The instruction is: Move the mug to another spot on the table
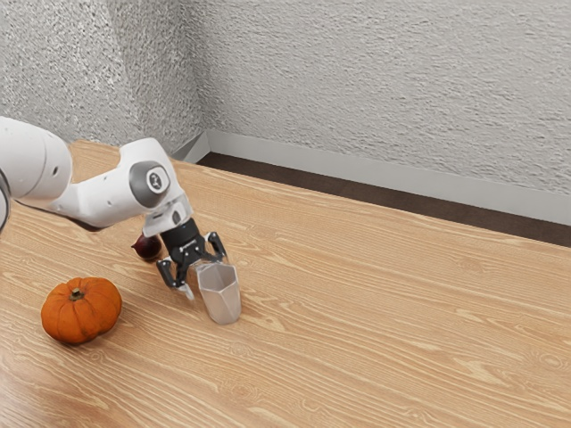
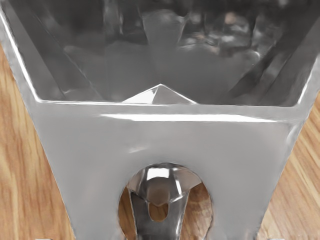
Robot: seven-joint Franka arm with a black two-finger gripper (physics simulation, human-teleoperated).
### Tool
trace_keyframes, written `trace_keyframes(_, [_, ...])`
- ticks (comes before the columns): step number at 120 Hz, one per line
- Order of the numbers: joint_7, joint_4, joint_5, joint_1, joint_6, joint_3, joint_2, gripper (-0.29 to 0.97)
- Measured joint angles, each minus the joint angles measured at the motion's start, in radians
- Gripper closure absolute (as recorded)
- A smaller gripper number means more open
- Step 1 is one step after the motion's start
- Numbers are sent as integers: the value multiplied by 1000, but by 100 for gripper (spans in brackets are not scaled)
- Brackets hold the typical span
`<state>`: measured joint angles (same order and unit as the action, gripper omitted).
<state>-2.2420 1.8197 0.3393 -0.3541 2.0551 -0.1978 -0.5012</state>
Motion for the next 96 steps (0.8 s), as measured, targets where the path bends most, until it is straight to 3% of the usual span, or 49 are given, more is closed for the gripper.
trace_keyframes(24, [-2, 27, 0, -24, -23, 1, 154, 5])
trace_keyframes(36, [20, 59, -6, 14, -42, -5, 241, 3])
trace_keyframes(50, [143, 55, -149, 96, -58, -6, 318, 2])
trace_keyframes(72, [402, -89, -284, 147, -174, 24, 379, 1])
trace_keyframes(96, [634, -211, -345, 189, -335, 27, 407, 0])
